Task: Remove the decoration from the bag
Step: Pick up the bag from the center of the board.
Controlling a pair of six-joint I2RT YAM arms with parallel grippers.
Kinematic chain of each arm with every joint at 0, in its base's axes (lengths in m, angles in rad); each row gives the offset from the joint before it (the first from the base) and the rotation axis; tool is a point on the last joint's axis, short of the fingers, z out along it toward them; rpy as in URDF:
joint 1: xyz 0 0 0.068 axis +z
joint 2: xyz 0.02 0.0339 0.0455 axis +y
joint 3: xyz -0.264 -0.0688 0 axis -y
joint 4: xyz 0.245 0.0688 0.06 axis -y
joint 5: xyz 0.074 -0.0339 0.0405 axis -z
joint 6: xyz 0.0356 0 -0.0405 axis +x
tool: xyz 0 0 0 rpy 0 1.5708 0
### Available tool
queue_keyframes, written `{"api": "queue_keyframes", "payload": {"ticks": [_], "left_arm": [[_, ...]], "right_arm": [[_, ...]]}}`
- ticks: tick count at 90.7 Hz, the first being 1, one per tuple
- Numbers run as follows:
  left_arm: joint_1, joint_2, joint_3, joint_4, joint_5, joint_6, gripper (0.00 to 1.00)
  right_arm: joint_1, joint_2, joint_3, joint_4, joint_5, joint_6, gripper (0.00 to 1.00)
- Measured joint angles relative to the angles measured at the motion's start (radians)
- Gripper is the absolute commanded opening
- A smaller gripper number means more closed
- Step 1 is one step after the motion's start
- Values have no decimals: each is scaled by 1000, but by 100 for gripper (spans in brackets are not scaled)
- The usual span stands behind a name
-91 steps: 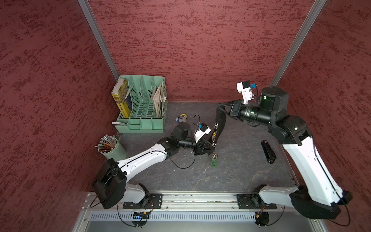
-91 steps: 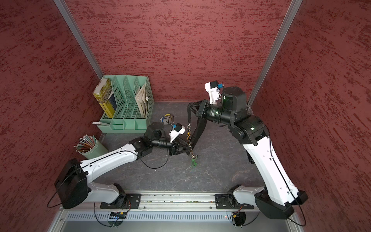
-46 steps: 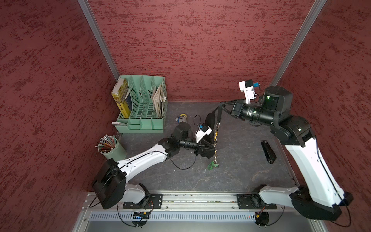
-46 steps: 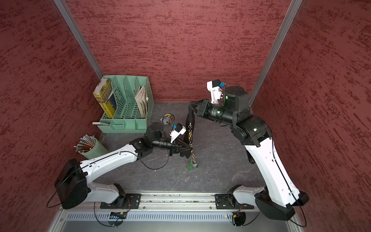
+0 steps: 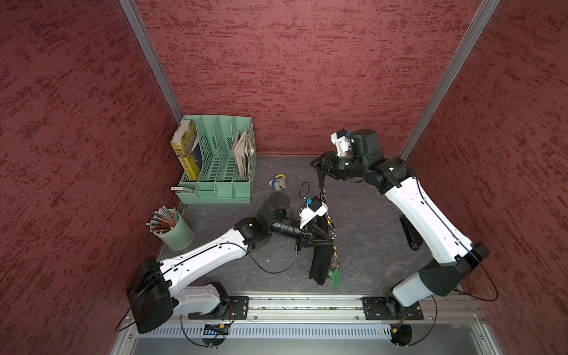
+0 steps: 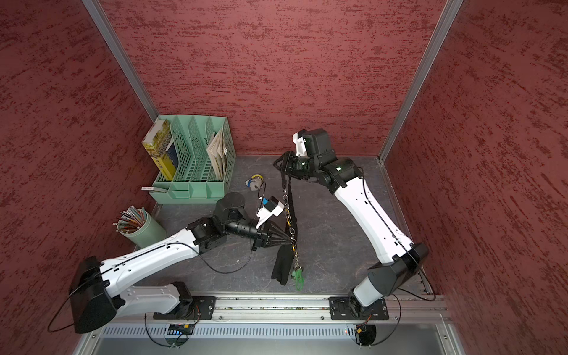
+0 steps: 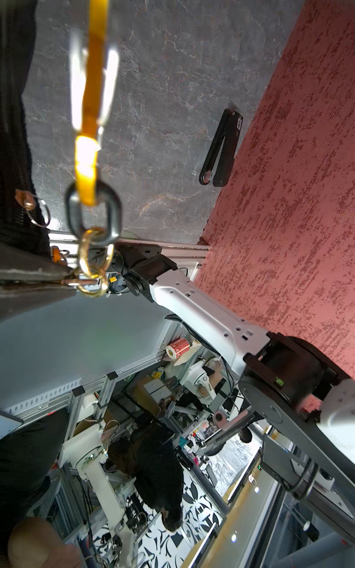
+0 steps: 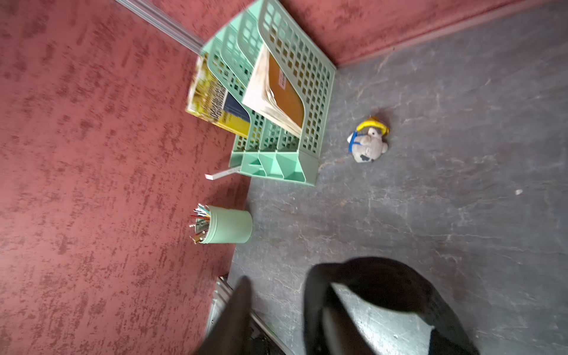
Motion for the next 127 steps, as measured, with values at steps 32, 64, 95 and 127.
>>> {"api": "queue_keyframes", "payload": {"ticks": [32, 64, 95, 127], "left_arm": [[67, -57, 0, 158, -31, -224, 0], [114, -90, 8, 220, -9, -330, 0], [141, -109, 10, 275, 84, -391, 0], [367, -270, 9, 217, 121, -430, 0]], "right_arm": [[-11, -210, -175, 132, -104, -105, 78], [-63, -419, -307, 185, -137, -256, 87], [-235, -311, -355, 90, -98, -269, 93], [-374, -309, -536, 78, -220, -271, 96]]}}
